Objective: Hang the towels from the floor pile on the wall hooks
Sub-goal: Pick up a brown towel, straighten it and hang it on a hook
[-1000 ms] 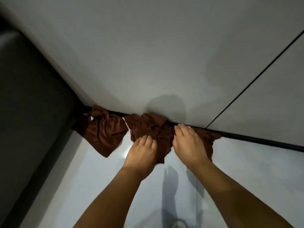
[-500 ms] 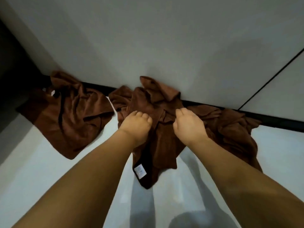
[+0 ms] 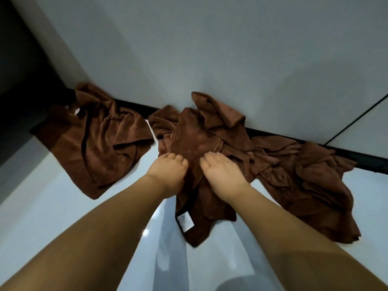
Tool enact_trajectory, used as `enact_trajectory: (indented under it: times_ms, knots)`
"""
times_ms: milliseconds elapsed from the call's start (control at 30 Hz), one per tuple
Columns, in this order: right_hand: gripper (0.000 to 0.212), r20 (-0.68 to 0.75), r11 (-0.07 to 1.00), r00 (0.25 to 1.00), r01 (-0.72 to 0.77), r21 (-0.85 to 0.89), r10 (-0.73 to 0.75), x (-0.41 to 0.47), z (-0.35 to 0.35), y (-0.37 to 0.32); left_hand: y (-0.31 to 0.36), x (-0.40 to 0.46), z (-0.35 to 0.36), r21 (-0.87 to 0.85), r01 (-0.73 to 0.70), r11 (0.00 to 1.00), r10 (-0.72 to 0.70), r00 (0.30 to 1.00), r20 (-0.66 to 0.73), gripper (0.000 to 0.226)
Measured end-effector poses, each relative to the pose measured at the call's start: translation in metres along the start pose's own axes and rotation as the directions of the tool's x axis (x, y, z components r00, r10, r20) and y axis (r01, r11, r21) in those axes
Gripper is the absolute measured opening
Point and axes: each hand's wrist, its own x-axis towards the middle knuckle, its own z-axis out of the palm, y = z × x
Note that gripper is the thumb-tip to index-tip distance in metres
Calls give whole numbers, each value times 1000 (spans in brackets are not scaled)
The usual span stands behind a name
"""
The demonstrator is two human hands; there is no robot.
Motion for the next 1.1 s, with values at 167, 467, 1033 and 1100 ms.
enact_trajectory:
  times_ms: [167,467,1033,1100]
  knots:
    - [47,106,978,982,172,-122,-159,24,10,9,3,10,0,-341,261,903,-243,965,95,34]
    - [35,69,985,984,166,-56,-162,30,34,13,2,26,25,-324,228,918,-221,973,59,31]
    - [41,225,972,947,234,5,-229,-15,-9,-4,-6,-11,-6,-246,175,953,-192,980,-45,33]
    - [36,171,979,966,201,-16,-195,-18,-30,2,-8,-17,-19,-219,152,964,-171,983,-66,34]
